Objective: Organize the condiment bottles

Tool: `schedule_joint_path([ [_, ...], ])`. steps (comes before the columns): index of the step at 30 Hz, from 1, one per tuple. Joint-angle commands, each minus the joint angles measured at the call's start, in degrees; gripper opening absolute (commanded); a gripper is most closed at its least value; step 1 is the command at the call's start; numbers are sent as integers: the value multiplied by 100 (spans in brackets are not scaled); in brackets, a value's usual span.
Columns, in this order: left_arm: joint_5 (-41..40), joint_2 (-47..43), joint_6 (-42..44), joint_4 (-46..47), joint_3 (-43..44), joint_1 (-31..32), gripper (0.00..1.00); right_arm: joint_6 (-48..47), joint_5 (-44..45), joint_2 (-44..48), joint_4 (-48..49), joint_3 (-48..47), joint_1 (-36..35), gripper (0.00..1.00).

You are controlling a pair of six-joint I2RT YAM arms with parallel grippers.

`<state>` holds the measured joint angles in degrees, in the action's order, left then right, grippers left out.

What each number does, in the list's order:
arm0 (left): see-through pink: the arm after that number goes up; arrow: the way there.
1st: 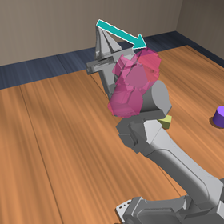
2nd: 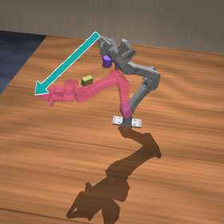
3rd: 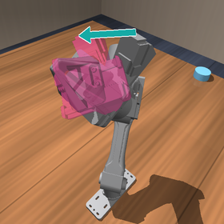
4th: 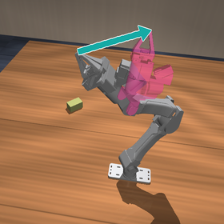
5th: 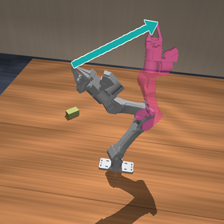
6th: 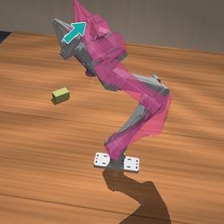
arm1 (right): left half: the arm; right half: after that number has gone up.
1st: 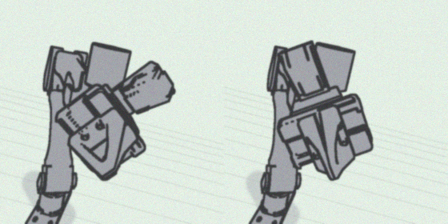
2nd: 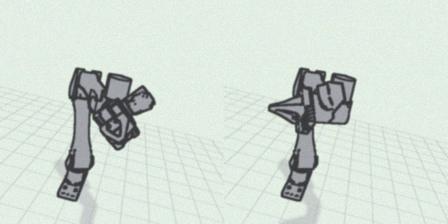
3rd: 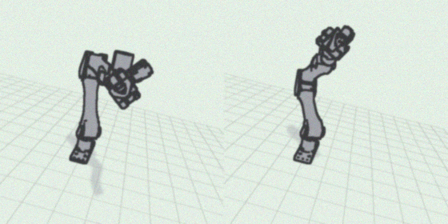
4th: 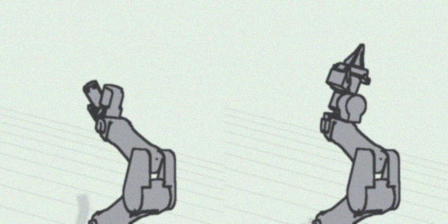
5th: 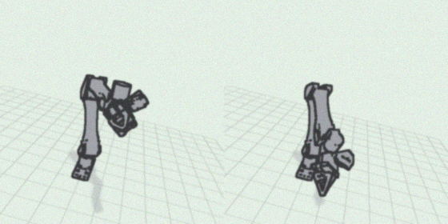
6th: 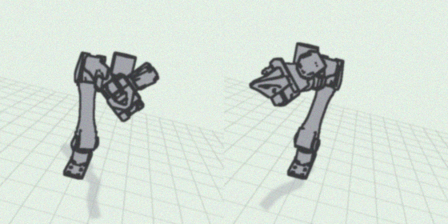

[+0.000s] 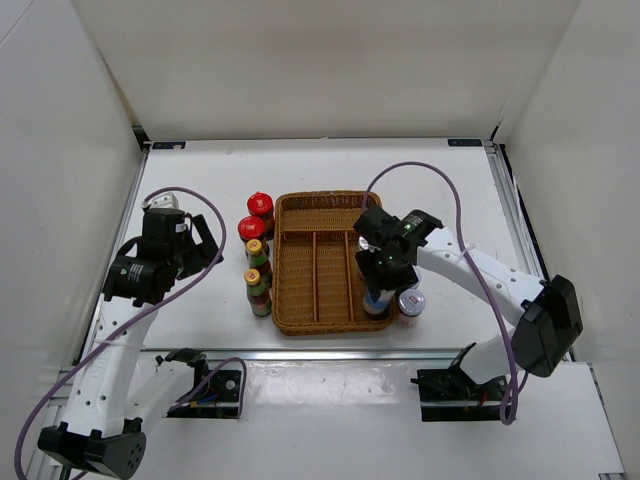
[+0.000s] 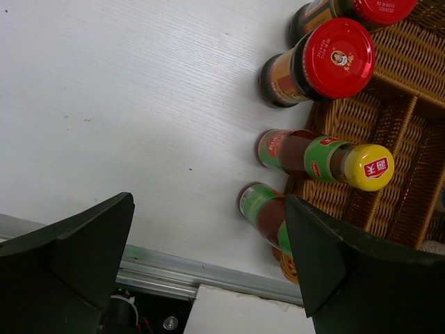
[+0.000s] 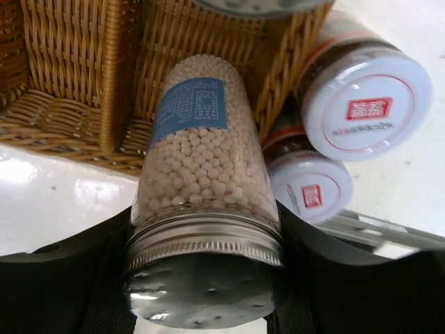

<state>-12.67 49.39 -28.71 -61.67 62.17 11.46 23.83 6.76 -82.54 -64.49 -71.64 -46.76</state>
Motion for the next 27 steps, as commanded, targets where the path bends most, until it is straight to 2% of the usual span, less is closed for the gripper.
schedule_joint_path([
  [1,-78,-87,-56,23,-47,75,100,86,124,221,463,193,-8,16],
  [2,-78,-87,-56,23,-47,75,100,34,2,221,524,194,-8,18],
  [3,-78,-87,-56,23,-47,75,100,33,0,221,577,263,-8,29],
  [6,-78,-87,-56,23,-47,75,100,-19,-70,221,578,264,-8,72],
  [8,-78,-87,-56,23,-47,75,100,-19,8,274,499,203,-8,82],
  [9,-78,-87,-56,23,-47,75,100,50,79,343,403,63,-8,91],
  [10,-78,-87,-56,23,-47,75,100,103,149,414,289,1,-8,95],
  [12,-131,-87,-56,23,-47,75,100,104,290,501,201,-244,44,100],
  [15,-131,-87,-56,23,-47,128,100,261,509,651,-54,-613,44,100],
  [16,-131,-87,-56,23,-47,128,100,323,841,774,-186,-858,44,100],
  [20,-131,-87,-56,23,-47,128,100,631,1371,1126,-248,-1098,543,100],
  [27,-131,-87,-56,23,-47,128,100,631,757,995,-319,-553,1845,100],
])
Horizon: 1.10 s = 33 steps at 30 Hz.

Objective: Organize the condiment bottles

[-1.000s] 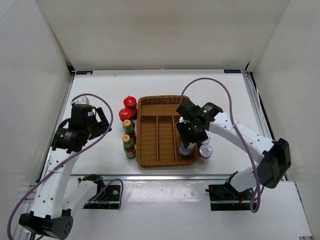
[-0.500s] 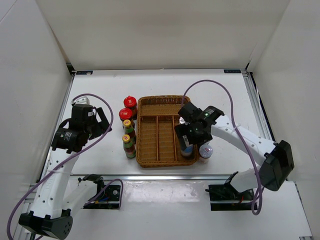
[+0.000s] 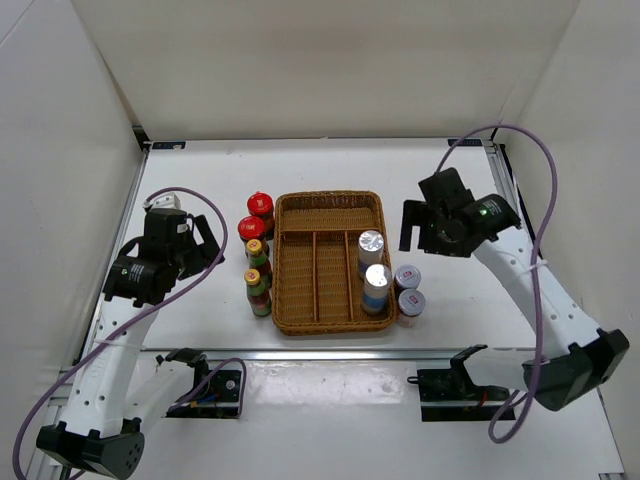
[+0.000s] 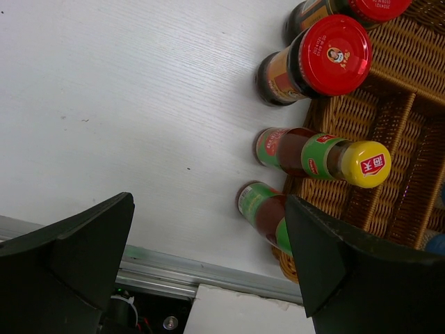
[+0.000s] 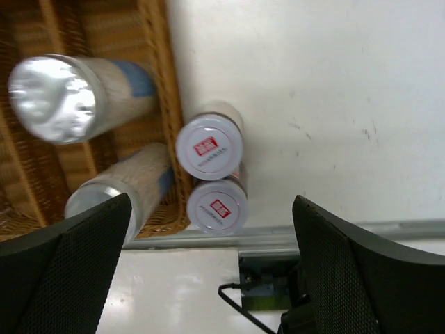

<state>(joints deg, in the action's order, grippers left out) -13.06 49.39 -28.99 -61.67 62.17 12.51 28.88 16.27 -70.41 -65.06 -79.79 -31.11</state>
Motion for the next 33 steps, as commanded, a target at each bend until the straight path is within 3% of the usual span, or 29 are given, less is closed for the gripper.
schedule_joint_path([
  [1,-92,-87,-27,23,-47,23,100,65,-334,-219,-192,488,490,100],
  [9,-92,-87,-27,23,-47,23,100,-173,-1345,-535,572,1386,765,100],
  [18,-92,-35,-27,-29,-47,23,100,-225,-1566,-1062,942,1791,765,100],
  [20,-92,-34,-27,-29,-47,23,100,-225,-1566,-1176,1004,1791,765,96],
  [23,-92,-34,-27,-29,-47,23,100,-278,-1443,-1247,1056,1896,765,79],
  [30,-144,-34,-27,-29,-47,23,100,-278,-1065,-1106,925,1730,887,55],
  [33,-144,-34,-27,-29,-47,23,100,-278,-863,-983,723,1432,949,34],
])
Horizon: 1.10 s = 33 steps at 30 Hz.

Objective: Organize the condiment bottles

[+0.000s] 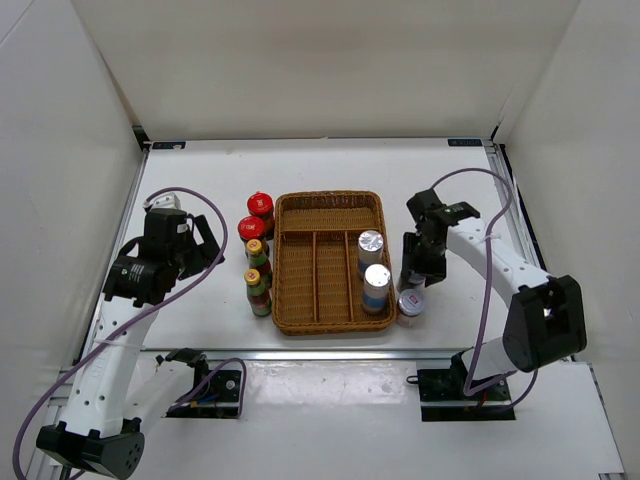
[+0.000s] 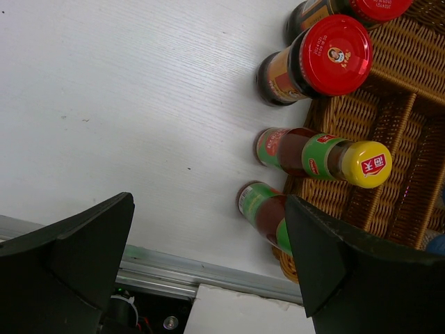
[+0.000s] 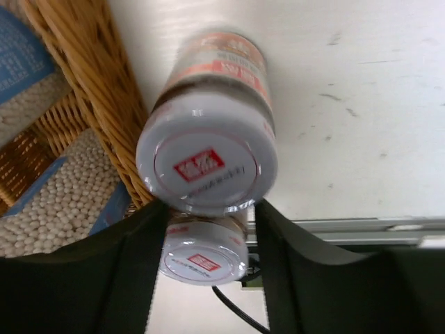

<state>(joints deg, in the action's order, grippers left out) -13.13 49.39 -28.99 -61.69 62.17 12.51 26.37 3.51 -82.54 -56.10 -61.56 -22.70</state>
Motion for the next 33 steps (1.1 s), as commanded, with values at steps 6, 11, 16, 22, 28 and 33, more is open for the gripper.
schedule_joint_path([
  [6,-138,-34,-27,-27,-47,23,100,-27,1082,484,-508,-1419,336,10],
  [11,-138,-34,-80,-27,-47,23,100,-421,635,169,-560,-1921,661,40],
  [16,-190,-87,-80,-27,-47,23,100,-545,142,-305,-446,-1851,661,97],
  [22,-190,-87,-80,-27,-47,23,100,-545,-113,-877,-245,-1316,661,98],
  [28,-190,-87,-80,-27,-47,23,100,-493,-113,-1141,-51,-875,661,93],
  [33,-190,-87,-80,-27,-47,23,100,-545,-17,-1027,300,-726,661,90],
])
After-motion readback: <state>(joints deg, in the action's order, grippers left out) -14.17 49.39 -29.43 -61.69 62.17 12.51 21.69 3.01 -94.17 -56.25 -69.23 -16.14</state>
